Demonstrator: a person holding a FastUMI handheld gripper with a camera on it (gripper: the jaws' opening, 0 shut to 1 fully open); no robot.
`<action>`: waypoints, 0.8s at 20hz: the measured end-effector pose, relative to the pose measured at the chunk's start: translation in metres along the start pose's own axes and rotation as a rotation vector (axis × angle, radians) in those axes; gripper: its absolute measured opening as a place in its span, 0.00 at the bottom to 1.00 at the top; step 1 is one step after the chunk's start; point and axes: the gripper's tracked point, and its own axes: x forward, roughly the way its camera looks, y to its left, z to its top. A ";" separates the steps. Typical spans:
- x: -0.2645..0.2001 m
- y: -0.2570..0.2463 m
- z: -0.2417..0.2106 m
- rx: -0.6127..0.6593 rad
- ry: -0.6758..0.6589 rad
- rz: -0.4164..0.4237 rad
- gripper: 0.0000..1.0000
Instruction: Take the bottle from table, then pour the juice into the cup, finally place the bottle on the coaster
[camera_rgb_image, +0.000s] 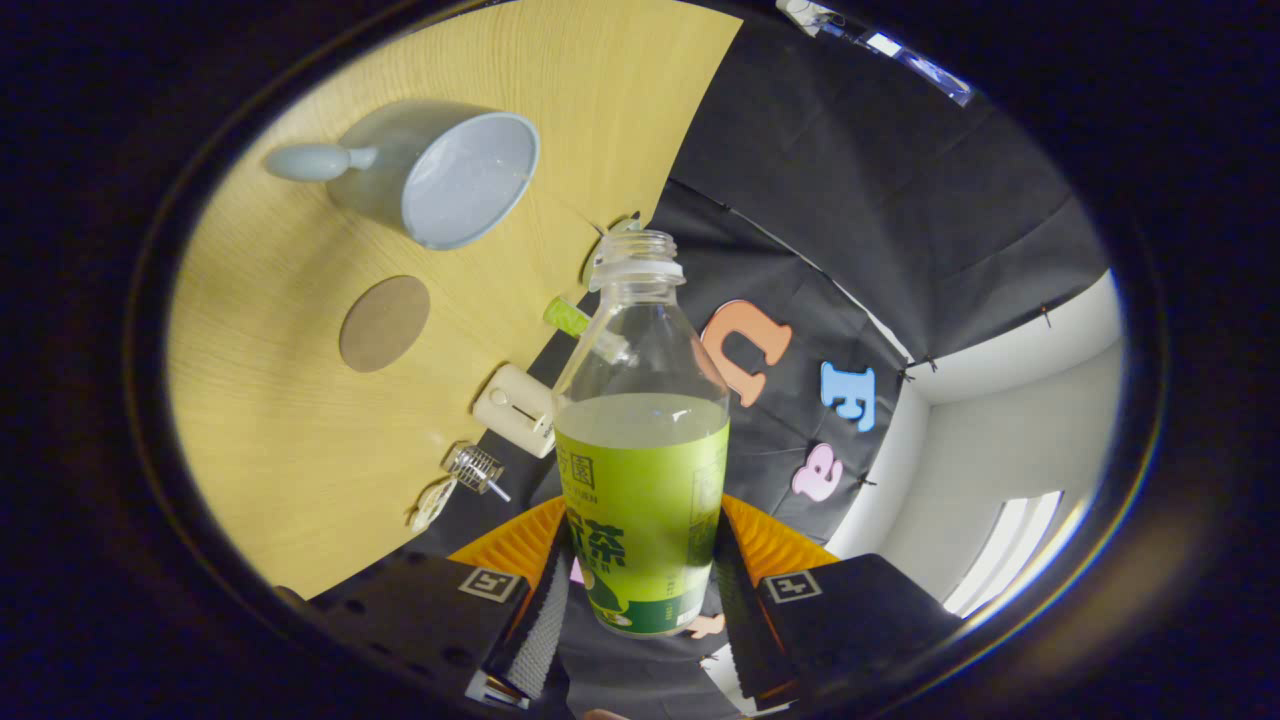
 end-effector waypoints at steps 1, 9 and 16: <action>0.000 0.000 0.000 -0.001 -0.001 0.000 0.74; -0.004 0.000 -0.003 -0.005 0.001 0.007 0.74; -0.008 0.021 -0.007 0.171 0.013 0.098 0.74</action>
